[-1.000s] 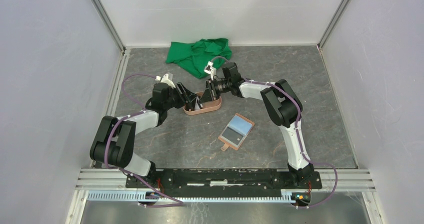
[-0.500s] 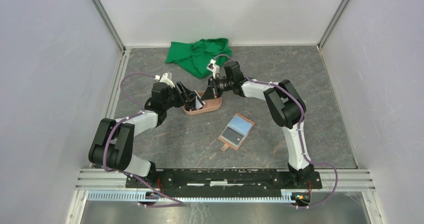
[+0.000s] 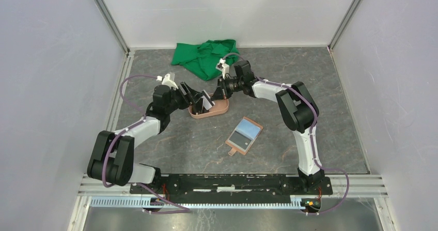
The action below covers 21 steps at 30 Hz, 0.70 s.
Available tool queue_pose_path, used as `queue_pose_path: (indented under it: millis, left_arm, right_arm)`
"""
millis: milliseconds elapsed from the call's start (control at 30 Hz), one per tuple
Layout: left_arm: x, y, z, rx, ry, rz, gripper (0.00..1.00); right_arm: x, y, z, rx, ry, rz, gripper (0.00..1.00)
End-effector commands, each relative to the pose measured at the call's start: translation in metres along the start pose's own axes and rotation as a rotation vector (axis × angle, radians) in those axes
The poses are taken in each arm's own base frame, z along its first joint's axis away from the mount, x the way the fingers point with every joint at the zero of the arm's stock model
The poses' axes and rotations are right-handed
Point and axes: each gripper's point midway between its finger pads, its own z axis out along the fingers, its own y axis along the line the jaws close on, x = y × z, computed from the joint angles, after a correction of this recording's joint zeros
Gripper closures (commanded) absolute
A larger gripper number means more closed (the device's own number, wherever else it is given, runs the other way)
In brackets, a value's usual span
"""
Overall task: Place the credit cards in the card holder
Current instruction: Pick up the credit card from the storage box.
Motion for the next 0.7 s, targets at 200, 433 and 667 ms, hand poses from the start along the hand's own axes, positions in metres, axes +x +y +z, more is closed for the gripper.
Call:
queue_pose_path:
  millis: [200, 433, 667]
  left_arm:
    - [-0.028, -0.017, -0.018, 0.060, -0.118, 0.047, 0.07]
    - [-0.023, -0.020, -0.021, 0.101, -0.097, 0.020, 0.00]
    - [-0.017, -0.033, -0.021, 0.211, -0.074, 0.016, 0.00]
  right_arm:
    - [-0.056, 0.024, -0.025, 0.004, -0.089, -0.179, 1.00]
    - [-0.056, 0.024, -0.035, 0.011, -0.091, -0.206, 1.00]
    - [-0.061, 0.032, -0.049, -0.035, -0.109, -0.232, 1.00]
